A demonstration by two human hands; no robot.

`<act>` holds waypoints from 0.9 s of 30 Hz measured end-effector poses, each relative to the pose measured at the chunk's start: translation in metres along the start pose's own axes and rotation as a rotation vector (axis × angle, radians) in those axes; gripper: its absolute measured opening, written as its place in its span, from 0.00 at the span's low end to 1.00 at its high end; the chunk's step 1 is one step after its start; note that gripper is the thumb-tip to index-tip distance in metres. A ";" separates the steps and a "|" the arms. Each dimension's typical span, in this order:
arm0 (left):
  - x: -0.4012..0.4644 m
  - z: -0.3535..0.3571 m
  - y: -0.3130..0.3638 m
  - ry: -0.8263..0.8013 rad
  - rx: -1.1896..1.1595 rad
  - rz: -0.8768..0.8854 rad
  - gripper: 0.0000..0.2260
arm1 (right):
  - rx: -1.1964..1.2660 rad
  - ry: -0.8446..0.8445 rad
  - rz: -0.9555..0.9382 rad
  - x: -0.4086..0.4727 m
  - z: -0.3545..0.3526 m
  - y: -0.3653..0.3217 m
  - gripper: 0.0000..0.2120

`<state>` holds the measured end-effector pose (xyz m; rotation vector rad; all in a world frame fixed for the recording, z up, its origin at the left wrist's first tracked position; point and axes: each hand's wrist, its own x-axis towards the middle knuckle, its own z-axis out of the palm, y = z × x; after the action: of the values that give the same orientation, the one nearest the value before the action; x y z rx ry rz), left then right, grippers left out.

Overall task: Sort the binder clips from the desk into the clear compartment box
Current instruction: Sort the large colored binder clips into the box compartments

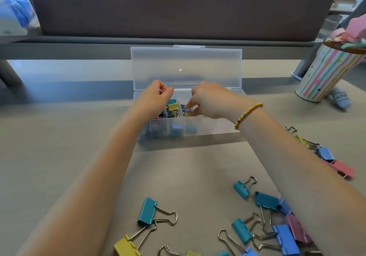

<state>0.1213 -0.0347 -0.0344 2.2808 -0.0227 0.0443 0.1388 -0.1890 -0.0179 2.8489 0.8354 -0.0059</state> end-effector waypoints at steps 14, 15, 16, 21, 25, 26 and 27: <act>-0.003 0.005 0.011 0.019 -0.317 0.138 0.10 | 1.005 0.177 0.246 -0.008 -0.010 -0.009 0.10; -0.003 0.005 0.010 0.022 -0.317 0.136 0.10 | 1.043 0.195 0.264 -0.007 -0.009 -0.008 0.09; -0.002 0.005 0.009 0.023 -0.284 0.131 0.10 | 1.071 0.221 0.284 -0.005 -0.007 -0.006 0.09; -0.001 0.003 0.001 0.082 -0.079 0.108 0.04 | 0.813 0.283 0.265 -0.005 -0.003 0.006 0.07; 0.003 0.004 -0.001 0.084 -0.027 0.107 0.05 | 0.624 0.070 0.230 -0.004 -0.004 0.006 0.12; 0.003 0.005 -0.002 0.078 -0.020 0.105 0.06 | 0.571 0.030 0.236 -0.002 -0.005 0.005 0.13; 0.004 0.006 -0.002 0.074 -0.017 0.105 0.07 | 0.530 -0.002 0.241 0.001 -0.005 0.004 0.13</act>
<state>0.1253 -0.0378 -0.0395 2.2582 -0.1032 0.1830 0.1419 -0.1913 -0.0120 3.4258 0.5447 -0.2313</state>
